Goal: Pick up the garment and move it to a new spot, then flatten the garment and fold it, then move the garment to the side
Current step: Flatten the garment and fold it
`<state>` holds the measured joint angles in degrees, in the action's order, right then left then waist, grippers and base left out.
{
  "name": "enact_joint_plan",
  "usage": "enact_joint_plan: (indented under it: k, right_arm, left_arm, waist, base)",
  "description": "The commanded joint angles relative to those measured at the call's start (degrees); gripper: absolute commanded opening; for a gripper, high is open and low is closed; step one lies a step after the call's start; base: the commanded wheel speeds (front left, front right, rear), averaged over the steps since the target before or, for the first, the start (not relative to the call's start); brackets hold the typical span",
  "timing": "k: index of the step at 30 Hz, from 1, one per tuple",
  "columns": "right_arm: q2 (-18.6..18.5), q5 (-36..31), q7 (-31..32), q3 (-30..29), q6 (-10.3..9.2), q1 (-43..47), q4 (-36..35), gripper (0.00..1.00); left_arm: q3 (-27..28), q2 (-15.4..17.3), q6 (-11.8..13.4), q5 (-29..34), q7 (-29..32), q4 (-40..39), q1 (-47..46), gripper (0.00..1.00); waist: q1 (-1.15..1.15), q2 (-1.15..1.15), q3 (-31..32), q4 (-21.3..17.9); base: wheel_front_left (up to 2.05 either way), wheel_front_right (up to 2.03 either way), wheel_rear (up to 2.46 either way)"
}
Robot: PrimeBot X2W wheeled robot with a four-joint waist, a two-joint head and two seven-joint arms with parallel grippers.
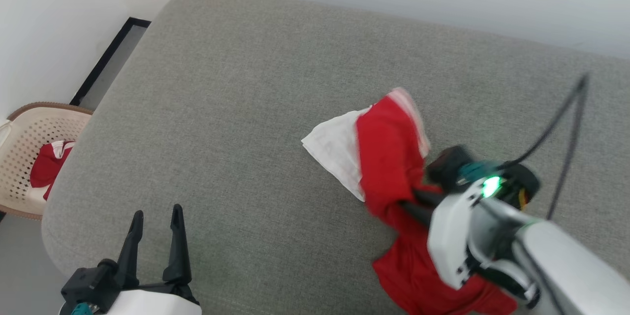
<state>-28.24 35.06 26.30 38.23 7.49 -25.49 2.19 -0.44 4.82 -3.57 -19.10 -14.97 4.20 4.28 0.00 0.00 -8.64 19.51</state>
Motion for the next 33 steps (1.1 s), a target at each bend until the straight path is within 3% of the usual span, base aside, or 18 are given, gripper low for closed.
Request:
enact_joint_plan:
  k: [1, 3, 4, 5, 6, 15, 23, 33]
  right_arm:
    - [0.75, -0.89, 0.72, 1.45, -0.01, 0.29, -0.01, 0.0]
    - [1.78, -1.15, 1.18, 3.37, -0.01, 0.39, 0.79, 0.0]
    - [2.29, -1.36, 0.87, 3.73, -0.01, 0.31, 1.28, 0.34]
    - [2.43, -1.65, 0.68, 4.41, -0.01, 0.11, 1.59, 0.85]
    - [2.61, -1.42, 0.62, 4.87, -0.01, 0.01, 1.88, 1.0]
    - [0.3, 2.71, -0.36, 1.09, -0.01, -0.21, -2.4, 1.0]
    - [-1.4, 1.55, -0.2, -4.57, -0.01, 0.5, -3.53, 1.0]
    - [-0.73, 2.41, 1.13, -1.43, -0.01, -1.47, -2.24, 1.0]
  left_arm:
    - [0.12, -0.25, -0.27, 0.76, -0.3, 0.16, -0.71, 1.0]
    - [0.09, -0.43, -0.39, 0.64, -0.3, 0.39, -0.92, 1.0]
    - [0.15, -0.51, -0.44, 0.56, -0.3, 0.46, -1.07, 1.0]
    - [0.17, -0.59, -0.42, 0.54, -0.3, 0.56, -1.27, 1.0]
    - [0.21, -0.68, -0.42, 0.56, -0.3, 0.65, -1.41, 1.0]
    - [1.64, -1.2, -0.63, 1.02, -0.3, 0.95, -1.28, 1.0]
    - [1.51, -1.53, -1.12, 1.13, -0.3, 1.53, -1.71, 1.0]
    - [1.14, -1.79, -1.23, 1.39, -0.3, 2.09, -1.77, 1.0]
  waist:
    - [0.0, 0.0, -0.29, 0.33]
    - [0.0, 0.0, -0.53, 0.55]
    - [0.0, 0.0, -0.67, 0.58]
    - [0.0, 0.0, -0.8, 0.64]
    - [0.0, 0.0, -0.89, 0.66]
    - [0.0, 0.0, -0.99, -0.74]
    - [0.0, 0.0, -0.84, -0.63]
    - [0.0, 0.0, -1.73, 1.84]
  base:
    - [0.0, 0.0, 0.0]
    - [0.0, 0.0, 0.0]
    - [0.0, 0.0, 0.0]
    - [0.0, 0.0, 0.0]
    - [0.0, 0.0, 0.0]
    - [0.0, 0.0, 0.0]
    - [0.0, 0.0, 0.0]
    - [0.0, 0.0, 0.0]
